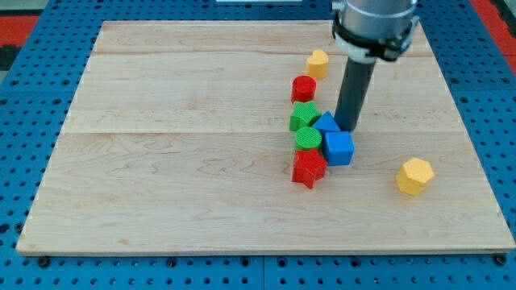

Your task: Move the green star to the top left of the green circle

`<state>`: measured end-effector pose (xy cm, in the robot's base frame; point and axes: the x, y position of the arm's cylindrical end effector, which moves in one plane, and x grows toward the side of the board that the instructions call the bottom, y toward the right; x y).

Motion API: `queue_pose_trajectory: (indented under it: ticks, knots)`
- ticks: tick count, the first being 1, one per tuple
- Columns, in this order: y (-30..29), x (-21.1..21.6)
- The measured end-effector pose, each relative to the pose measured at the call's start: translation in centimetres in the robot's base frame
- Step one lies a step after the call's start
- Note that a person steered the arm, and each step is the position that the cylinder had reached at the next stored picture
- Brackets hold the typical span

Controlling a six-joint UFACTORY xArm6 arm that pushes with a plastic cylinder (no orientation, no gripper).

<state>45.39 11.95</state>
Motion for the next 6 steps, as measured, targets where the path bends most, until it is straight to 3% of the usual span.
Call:
queue_pose_trajectory:
  ticks: [1, 2, 3, 4, 6]
  knots:
    - [0.3, 2.7]
    - [2.9, 2.8]
    - [5.0, -1.3]
    - [-1.6, -5.2]
    - [-8.9, -5.4]
